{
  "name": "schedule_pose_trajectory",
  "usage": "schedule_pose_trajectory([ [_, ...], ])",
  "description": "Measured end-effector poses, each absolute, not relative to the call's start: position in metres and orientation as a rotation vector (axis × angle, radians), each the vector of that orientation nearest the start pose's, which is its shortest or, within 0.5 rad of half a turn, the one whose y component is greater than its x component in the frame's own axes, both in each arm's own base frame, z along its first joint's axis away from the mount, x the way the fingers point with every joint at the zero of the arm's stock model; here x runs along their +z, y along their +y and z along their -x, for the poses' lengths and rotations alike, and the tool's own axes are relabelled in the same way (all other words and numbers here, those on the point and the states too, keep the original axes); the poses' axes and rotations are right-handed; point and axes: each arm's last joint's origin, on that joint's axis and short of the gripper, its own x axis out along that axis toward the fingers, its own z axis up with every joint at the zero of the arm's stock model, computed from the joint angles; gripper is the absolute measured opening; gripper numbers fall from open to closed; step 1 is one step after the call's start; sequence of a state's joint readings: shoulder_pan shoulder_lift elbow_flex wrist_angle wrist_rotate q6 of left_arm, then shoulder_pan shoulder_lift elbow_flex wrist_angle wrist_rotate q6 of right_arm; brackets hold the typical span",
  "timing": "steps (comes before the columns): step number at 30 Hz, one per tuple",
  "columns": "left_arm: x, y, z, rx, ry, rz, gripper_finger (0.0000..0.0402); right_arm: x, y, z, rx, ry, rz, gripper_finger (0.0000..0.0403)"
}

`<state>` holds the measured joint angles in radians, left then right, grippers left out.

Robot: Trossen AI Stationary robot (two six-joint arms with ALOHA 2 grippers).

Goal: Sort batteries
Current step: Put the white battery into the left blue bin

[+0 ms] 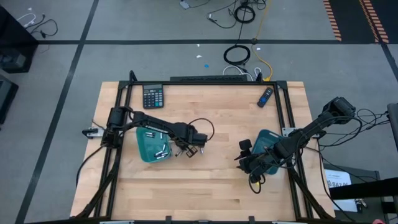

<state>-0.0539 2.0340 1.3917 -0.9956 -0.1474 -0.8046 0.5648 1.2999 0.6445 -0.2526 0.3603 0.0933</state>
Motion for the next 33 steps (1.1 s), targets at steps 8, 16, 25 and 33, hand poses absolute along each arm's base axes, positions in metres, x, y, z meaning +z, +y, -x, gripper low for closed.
schedule_pose_trajectory([
  [8, 0.176, -0.024, -0.372, 0.694, 1.498, 0.386, 0.0111, 0.181, 0.119, -0.207, 0.152, 0.818, 0.317, 0.0145],
  [16, 0.172, -0.027, -0.358, 0.634, 1.658, 0.295, 0.0119, 0.182, 0.119, -0.207, 0.152, 0.816, 0.316, 0.0145],
  [25, 0.169, -0.028, -0.357, 0.499, 1.718, 0.255, 0.0157, 0.182, 0.120, -0.207, 0.167, 0.819, 0.295, 0.0145],
  [33, 0.165, -0.028, -0.349, 0.481, 1.783, 0.158, 0.0236, 0.182, 0.120, -0.208, 0.166, 0.812, 0.284, 0.0145],
])
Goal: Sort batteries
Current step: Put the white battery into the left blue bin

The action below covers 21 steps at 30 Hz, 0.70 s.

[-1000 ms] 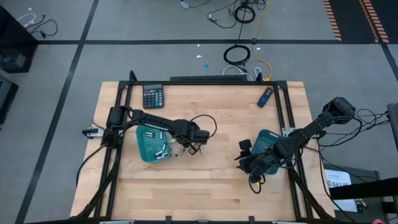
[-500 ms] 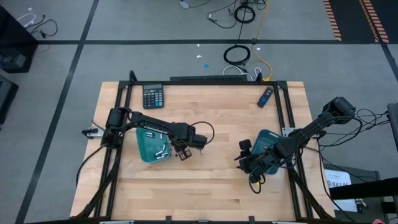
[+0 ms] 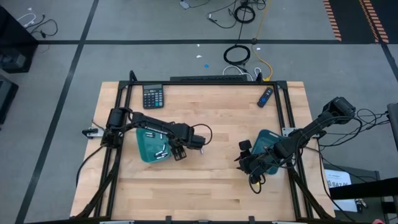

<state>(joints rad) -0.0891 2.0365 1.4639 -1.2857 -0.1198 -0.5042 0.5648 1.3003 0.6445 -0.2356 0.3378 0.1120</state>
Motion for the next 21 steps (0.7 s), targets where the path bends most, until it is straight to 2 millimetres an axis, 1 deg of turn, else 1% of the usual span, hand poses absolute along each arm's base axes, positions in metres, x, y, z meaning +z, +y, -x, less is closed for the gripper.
schedule_pose_trajectory([
  [4, 0.165, -0.028, -0.349, 0.434, 1.787, 0.076, 0.0232, 0.182, 0.120, -0.208, 0.166, 0.812, 0.283, 0.0145],
  [9, 0.164, -0.026, -0.350, 0.416, 1.782, 0.055, 0.0222, 0.182, 0.124, -0.206, 0.186, 0.812, 0.290, 0.0145],
  [15, 0.154, -0.021, -0.348, 0.407, 1.761, 0.042, 0.0219, 0.182, 0.128, -0.203, 0.204, 0.810, 0.301, 0.0145],
  [21, 0.140, -0.013, -0.340, 0.437, 1.782, 0.044, 0.0219, 0.182, 0.128, -0.203, 0.205, 0.809, 0.304, 0.0145],
])
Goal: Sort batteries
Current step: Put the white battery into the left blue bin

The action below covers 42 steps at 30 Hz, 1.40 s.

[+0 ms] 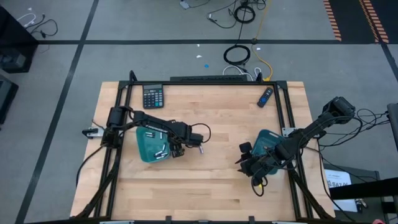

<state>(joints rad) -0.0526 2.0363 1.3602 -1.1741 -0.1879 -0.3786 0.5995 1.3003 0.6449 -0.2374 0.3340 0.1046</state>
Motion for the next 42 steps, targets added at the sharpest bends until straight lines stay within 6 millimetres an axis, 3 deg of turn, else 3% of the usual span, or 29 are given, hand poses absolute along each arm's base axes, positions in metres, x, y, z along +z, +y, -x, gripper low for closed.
schedule_pose_trajectory([
  [6, 0.132, -0.008, -0.338, 0.397, 1.769, 0.072, 0.0191, 0.182, 0.128, -0.203, 0.208, 0.808, 0.313, 0.0145],
  [14, 0.129, -0.008, -0.340, 0.318, 1.754, 0.053, 0.0038, 0.182, 0.127, -0.204, 0.206, 0.806, 0.319, 0.0145],
  [20, 0.144, -0.012, -0.346, 0.372, 1.760, -0.005, 0.0038, 0.182, 0.127, -0.204, 0.203, 0.806, 0.319, 0.0145],
  [25, 0.180, -0.013, -0.351, 0.446, 1.756, 0.012, 0.0038, 0.182, 0.127, -0.204, 0.202, 0.804, 0.313, 0.0145],
  [30, 0.215, -0.019, -0.339, 0.481, 1.852, 0.211, 0.0038, 0.182, 0.127, -0.204, 0.199, 0.805, 0.305, 0.0145],
  [33, 0.225, -0.024, -0.328, 0.511, 1.906, 0.380, 0.0039, 0.182, 0.127, -0.204, 0.196, 0.808, 0.297, 0.0145],
  [35, 0.228, -0.029, -0.323, 0.547, 1.888, 0.406, 0.0059, 0.182, 0.127, -0.204, 0.194, 0.809, 0.292, 0.0145],
  [42, 0.231, -0.042, -0.318, 0.577, 1.868, 0.364, 0.0184, 0.182, 0.127, -0.204, 0.197, 0.810, 0.289, 0.0145],
])
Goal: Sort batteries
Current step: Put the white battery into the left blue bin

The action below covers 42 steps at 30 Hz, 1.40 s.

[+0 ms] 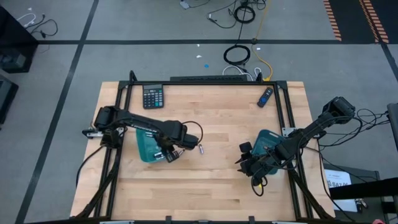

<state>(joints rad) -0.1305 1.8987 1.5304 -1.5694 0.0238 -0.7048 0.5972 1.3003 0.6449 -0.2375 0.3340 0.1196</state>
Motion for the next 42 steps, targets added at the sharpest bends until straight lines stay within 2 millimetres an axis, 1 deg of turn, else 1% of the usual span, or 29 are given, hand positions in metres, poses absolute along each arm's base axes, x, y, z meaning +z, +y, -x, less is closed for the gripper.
schedule_pose_trajectory([
  [2, 0.231, -0.044, -0.317, 0.591, 1.864, 0.373, 0.0202, 0.182, 0.127, -0.204, 0.197, 0.810, 0.289, 0.0145],
  [5, 0.234, -0.043, -0.320, 0.629, 1.827, 0.407, 0.0210, 0.182, 0.127, -0.204, 0.197, 0.810, 0.291, 0.0145],
  [9, 0.242, -0.043, -0.337, 0.634, 1.625, 0.364, 0.0213, 0.182, 0.127, -0.204, 0.200, 0.808, 0.296, 0.0145],
  [11, 0.244, -0.044, -0.350, 0.627, 1.467, 0.352, 0.0213, 0.183, 0.128, -0.204, 0.204, 0.798, 0.297, 0.0145],
  [13, 0.245, -0.045, -0.367, 0.591, 1.297, 0.391, 0.0213, 0.184, 0.129, -0.206, 0.209, 0.775, 0.295, 0.0145],
  [16, 0.241, -0.043, -0.395, 0.545, 1.081, 0.519, 0.0211, 0.186, 0.129, -0.207, 0.212, 0.758, 0.288, 0.0145],
  [18, 0.232, -0.040, -0.411, 0.542, 0.993, 0.623, 0.0206, 0.186, 0.129, -0.207, 0.208, 0.760, 0.287, 0.0145],
  [19, 0.226, -0.039, -0.417, 0.539, 0.976, 0.665, 0.0204, 0.186, 0.129, -0.207, 0.201, 0.760, 0.282, 0.0145],
  [21, 0.212, -0.037, -0.424, 0.554, 0.987, 0.726, 0.0199, 0.185, 0.129, -0.207, 0.197, 0.763, 0.280, 0.0145],
  [25, 0.177, -0.039, -0.426, 0.617, 1.126, 0.800, 0.0196, 0.185, 0.128, -0.206, 0.196, 0.776, 0.285, 0.0145],
  [27, 0.166, -0.040, -0.427, 0.637, 1.152, 0.820, 0.0196, 0.184, 0.128, -0.206, 0.196, 0.781, 0.288, 0.0145],
  [32, 0.162, -0.043, -0.428, 0.653, 1.138, 0.792, 0.0196, 0.184, 0.128, -0.205, 0.199, 0.785, 0.296, 0.0145],
  [38, 0.160, -0.042, -0.420, 0.706, 1.211, 0.756, 0.0196, 0.184, 0.128, -0.205, 0.201, 0.785, 0.300, 0.0145],
  [42, 0.160, -0.041, -0.417, 0.730, 1.228, 0.737, 0.0196, 0.184, 0.128, -0.205, 0.202, 0.785, 0.302, 0.0145],
])
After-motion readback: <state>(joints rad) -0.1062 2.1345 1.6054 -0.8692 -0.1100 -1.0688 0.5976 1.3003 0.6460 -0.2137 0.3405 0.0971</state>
